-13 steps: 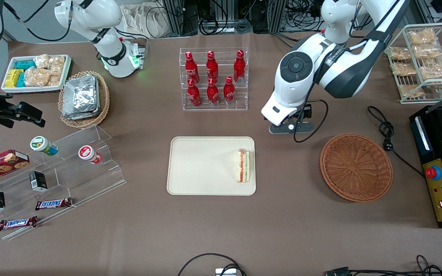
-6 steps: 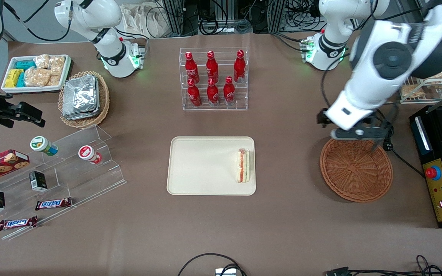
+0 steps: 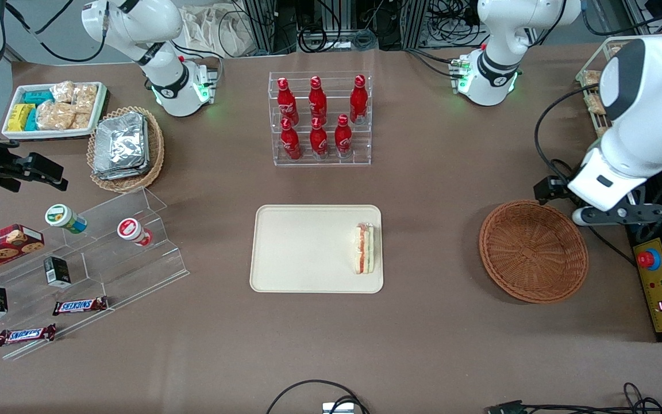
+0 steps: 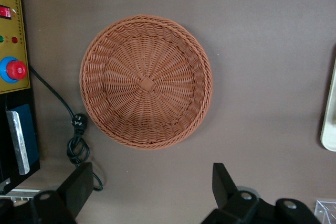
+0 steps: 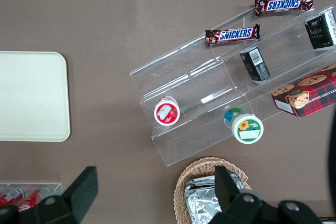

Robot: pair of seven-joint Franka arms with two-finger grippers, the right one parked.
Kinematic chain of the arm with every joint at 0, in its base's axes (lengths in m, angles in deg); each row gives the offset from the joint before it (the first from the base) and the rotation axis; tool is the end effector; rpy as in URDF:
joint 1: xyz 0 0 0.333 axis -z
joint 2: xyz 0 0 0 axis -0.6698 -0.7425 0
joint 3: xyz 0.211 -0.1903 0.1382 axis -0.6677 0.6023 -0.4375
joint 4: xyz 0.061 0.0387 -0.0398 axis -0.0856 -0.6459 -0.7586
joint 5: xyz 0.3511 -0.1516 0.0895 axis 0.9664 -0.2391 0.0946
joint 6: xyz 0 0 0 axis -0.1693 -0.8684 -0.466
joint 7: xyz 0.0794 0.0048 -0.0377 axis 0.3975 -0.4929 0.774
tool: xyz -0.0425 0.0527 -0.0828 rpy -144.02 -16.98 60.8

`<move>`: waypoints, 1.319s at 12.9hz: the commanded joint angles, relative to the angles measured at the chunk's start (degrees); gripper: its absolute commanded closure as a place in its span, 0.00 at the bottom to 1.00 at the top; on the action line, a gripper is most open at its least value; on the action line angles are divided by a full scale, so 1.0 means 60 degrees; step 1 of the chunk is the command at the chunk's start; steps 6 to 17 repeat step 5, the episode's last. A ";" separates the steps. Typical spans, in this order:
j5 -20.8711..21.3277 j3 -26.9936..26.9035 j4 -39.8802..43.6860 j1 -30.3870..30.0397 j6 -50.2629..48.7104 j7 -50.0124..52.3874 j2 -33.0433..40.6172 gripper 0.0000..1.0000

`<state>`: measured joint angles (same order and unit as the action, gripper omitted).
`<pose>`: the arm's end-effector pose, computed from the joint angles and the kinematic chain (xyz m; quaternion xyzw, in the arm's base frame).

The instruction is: Place sandwich from basket to tray

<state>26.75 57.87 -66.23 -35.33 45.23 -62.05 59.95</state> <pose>0.5744 -0.0631 0.5156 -0.9985 0.0009 0.0294 0.0469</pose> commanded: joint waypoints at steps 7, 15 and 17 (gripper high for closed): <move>-0.0105 0.0191 0.1252 0.0227 -0.0850 0.0041 -0.0956 0.00; -0.0105 0.0191 0.1252 0.0227 -0.0850 0.0041 -0.0956 0.00; -0.0105 0.0191 0.1252 0.0227 -0.0850 0.0041 -0.0956 0.00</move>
